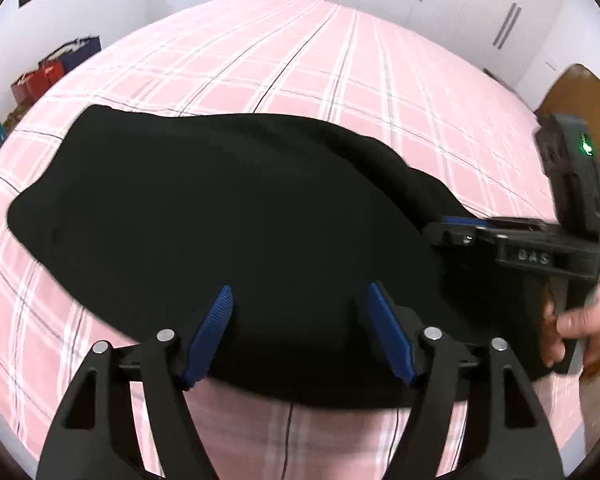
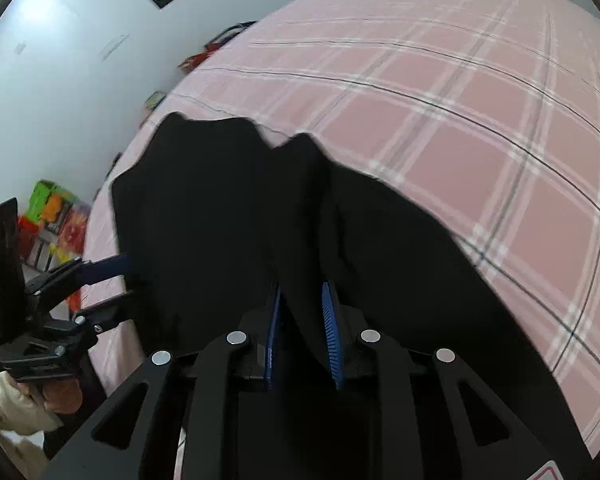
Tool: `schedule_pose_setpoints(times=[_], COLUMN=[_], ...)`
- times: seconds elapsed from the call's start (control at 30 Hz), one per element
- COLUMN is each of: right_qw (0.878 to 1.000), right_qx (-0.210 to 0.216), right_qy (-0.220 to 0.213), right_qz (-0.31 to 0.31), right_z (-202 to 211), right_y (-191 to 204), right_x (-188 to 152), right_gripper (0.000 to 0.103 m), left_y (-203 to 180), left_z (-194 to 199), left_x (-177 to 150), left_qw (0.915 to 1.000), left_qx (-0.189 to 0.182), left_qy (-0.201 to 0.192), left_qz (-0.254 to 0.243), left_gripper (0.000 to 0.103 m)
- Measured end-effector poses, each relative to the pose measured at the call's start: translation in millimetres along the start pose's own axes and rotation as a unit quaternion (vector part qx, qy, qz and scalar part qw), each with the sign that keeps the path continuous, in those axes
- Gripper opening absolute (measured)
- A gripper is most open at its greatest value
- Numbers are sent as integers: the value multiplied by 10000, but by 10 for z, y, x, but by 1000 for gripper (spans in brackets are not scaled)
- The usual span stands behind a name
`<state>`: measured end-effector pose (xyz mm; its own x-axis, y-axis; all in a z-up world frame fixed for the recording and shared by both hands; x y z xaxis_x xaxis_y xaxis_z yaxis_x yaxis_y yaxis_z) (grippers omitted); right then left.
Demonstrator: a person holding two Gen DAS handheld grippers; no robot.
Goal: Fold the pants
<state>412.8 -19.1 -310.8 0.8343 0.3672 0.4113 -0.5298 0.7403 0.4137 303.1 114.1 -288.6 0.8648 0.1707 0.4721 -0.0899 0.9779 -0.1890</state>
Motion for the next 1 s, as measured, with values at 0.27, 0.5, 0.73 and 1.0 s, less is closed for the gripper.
schedule_pose_setpoints(times=[0.27, 0.5, 0.73, 1.0], right_qw=[9695, 9371, 9803, 9750], right_qx=[1914, 3011, 1314, -1], right_qy=[2, 250, -649, -1879], right_qz=[-1529, -1749, -1327, -1185], right_z=[-292, -615, -519, 329], right_y=[-153, 131, -64, -169], right_x=[431, 900, 1405, 1270], right_gripper=[55, 55, 41, 44], left_y=[42, 82, 51, 194], left_z=[-309, -359, -333, -264], left_x=[-48, -78, 24, 46], left_qw=[9987, 9982, 9985, 9991], left_qx=[340, 347, 391, 360], left_qy=[262, 222, 108, 176], left_qz=[-281, -426, -378, -169], left_gripper=[68, 72, 75, 80])
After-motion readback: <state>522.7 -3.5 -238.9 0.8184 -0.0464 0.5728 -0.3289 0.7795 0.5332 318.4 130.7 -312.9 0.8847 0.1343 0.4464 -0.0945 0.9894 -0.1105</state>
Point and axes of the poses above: each gripper's, at about its wrist camera, not at the fingertips, and z roughly against the way its jaws point, y to its left, x to its top, the point moved 9 cm from there along -z, roughly the way its jaws point, and after that the axes turned 2 degrees about z, right-handed, at the moved point
